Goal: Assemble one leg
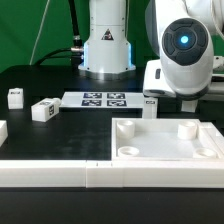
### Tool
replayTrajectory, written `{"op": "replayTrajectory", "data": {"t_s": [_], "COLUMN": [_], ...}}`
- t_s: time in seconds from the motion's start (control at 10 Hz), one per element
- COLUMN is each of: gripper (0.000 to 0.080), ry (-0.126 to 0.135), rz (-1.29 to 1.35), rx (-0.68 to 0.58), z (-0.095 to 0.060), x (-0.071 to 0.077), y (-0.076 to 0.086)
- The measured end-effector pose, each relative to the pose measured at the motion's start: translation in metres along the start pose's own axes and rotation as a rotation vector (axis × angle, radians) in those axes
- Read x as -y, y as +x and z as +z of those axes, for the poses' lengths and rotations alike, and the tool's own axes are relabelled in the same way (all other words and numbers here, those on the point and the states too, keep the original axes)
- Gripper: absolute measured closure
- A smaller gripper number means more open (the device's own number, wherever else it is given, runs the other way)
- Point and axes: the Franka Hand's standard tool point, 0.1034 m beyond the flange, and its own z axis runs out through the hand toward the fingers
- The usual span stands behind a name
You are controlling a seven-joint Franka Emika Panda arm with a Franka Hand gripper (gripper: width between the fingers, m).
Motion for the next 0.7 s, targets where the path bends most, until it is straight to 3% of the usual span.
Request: {"op": "replayTrajectory", "data": {"t_s": [0.1,0.2,0.7], "gripper": [0.0403,0.0514,0.0514], "ry": [0.000,0.000,0.000], "rz": [0.000,0.000,0.000], "rx": [0.000,0.000,0.000], "z": [0.0001,0.0001,0.0000], "x": [0.0000,0.0000,0.0000], "y": [0.0000,0.0000,0.0000]}}
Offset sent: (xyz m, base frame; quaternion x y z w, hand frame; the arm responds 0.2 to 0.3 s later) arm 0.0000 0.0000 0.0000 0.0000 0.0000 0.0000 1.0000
